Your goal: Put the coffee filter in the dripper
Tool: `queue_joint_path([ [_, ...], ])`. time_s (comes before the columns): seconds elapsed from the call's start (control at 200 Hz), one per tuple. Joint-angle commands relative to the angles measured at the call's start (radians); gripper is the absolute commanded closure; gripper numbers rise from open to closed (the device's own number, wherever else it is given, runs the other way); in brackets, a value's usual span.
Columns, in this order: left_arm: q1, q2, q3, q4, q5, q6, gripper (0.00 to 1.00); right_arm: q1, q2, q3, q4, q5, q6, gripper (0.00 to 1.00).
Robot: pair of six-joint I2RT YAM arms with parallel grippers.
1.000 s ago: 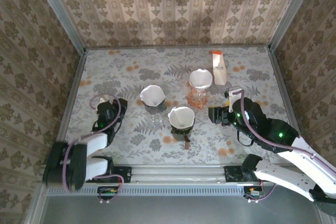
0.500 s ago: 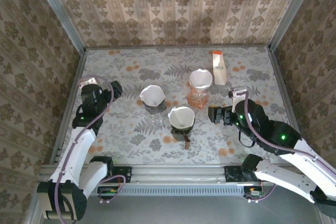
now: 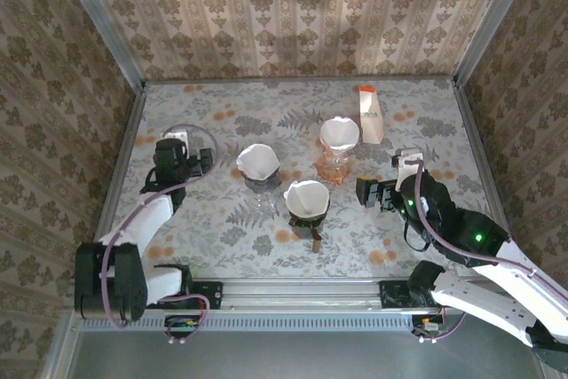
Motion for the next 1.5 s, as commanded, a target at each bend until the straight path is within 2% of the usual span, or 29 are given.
queue_joint_path([
  [0.0,0.023,0.067,-0.067,0.277,-0.056,0.088,0.0,-0.005,-0.01,-0.01,0.023,0.063,-0.019,0.0],
  [0.275,0.049,0.252,-0.177,0.693,-0.048,0.154,0.0,-0.005,-0.005,-0.037,0.032,0.101,-0.037,0.0],
  [0.37,0.054,0.348,-0.244,0.917,-0.046,0.164,0.0,-0.007,-0.006,-0.052,0.049,0.129,-0.049,0.0],
  [0.425,0.063,0.311,-0.228,0.812,-0.036,0.127,0.0,-0.012,-0.005,-0.061,0.053,0.159,-0.051,0.0],
  [0.575,0.07,0.332,-0.212,0.825,-0.056,0.133,0.0,-0.072,0.008,-0.102,0.102,0.232,-0.043,0.0],
  [0.62,0.068,0.326,-0.207,0.802,-0.056,0.124,0.0,-0.111,0.022,-0.113,0.114,0.26,-0.02,0.0],
  [0.725,0.067,0.329,-0.209,0.815,-0.059,0.13,0.0,-0.231,0.076,-0.144,0.19,0.219,-0.013,0.0],
  [0.81,0.067,0.329,-0.209,0.814,-0.06,0.131,0.0,-0.324,0.13,-0.174,0.247,0.237,0.017,0.0],
  [1.03,0.067,0.329,-0.207,0.812,-0.061,0.131,0.0,-0.534,0.275,-0.274,0.532,0.138,-0.196,0.0],
  [1.14,0.067,0.329,-0.207,0.813,-0.06,0.132,0.0,-0.631,0.31,-0.384,0.771,0.036,-0.234,0.0],
  [1.225,0.067,0.331,-0.208,0.812,-0.061,0.133,0.0,-0.668,0.369,-0.458,0.976,0.018,-0.294,0.0],
  [1.495,0.067,0.33,-0.207,0.813,-0.062,0.133,0.0,-0.709,0.657,-0.463,1.262,-0.051,-0.362,0.0],
])
